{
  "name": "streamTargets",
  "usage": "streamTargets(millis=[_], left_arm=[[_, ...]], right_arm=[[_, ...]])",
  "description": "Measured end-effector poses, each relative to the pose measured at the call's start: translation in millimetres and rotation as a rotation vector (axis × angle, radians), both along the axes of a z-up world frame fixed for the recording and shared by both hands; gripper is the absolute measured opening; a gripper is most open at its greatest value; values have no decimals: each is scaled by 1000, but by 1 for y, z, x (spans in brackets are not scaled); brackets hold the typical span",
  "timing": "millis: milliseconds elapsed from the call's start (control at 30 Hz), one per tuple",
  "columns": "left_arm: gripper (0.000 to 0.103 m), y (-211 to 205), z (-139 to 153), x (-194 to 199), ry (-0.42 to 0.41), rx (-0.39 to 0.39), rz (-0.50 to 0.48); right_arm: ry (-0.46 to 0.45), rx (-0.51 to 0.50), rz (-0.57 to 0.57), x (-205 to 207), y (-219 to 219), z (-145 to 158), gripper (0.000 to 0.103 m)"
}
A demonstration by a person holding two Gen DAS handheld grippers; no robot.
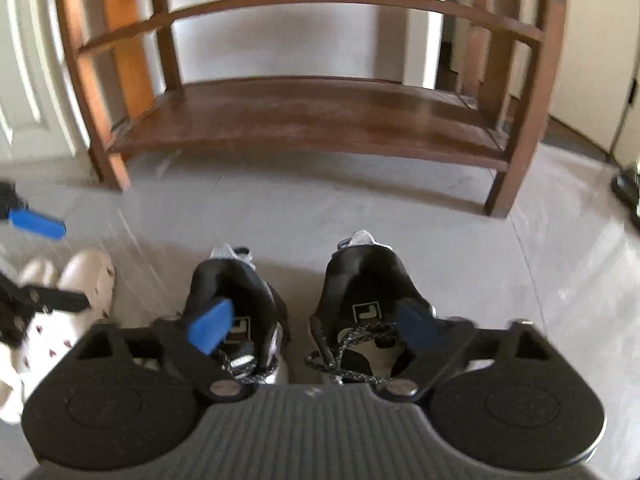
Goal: Organize scattered shoes
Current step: 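Squeeze both sneaker heels together in the right gripper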
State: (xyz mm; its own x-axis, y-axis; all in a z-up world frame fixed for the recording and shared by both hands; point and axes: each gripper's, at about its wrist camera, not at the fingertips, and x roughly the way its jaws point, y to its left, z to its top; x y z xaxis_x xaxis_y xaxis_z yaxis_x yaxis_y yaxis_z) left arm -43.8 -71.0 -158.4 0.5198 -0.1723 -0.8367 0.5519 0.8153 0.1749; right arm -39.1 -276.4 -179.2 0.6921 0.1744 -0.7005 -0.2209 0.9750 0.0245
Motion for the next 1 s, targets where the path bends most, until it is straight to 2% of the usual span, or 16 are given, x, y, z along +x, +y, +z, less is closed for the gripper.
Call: streamTargets(millis=[33, 67, 267, 333, 400, 500, 600, 800, 1000], left_arm=[[78, 0, 0, -1, -1, 0, -4], [79, 0, 0, -2, -1, 1, -7], [80, -1, -4, -6, 7, 15, -26], [80, -1, -5, -7, 11, 17, -26], [80, -1, -6, -7, 11, 17, -25], [81, 0, -6, -8, 11, 17, -23], [82, 0, -10, -8, 19, 24, -13], [83, 1, -17, -4, 64, 24, 24], [85, 0, -20, -6, 62, 33, 8]], right_arm=[[5, 3, 11, 1, 1, -1, 65], [14, 10, 21, 3, 1, -2, 65], [42, -5, 35, 13, 5, -9, 66], [56, 11, 13, 17, 3, -12, 73], [71, 21, -9, 21, 1, -15, 74], [72, 1, -22, 22, 2, -18, 81], [59, -11, -32, 21, 5, -21, 84], [102, 45, -77, 29, 6, -29, 88], [127, -10, -42, 33, 11, -33, 91]])
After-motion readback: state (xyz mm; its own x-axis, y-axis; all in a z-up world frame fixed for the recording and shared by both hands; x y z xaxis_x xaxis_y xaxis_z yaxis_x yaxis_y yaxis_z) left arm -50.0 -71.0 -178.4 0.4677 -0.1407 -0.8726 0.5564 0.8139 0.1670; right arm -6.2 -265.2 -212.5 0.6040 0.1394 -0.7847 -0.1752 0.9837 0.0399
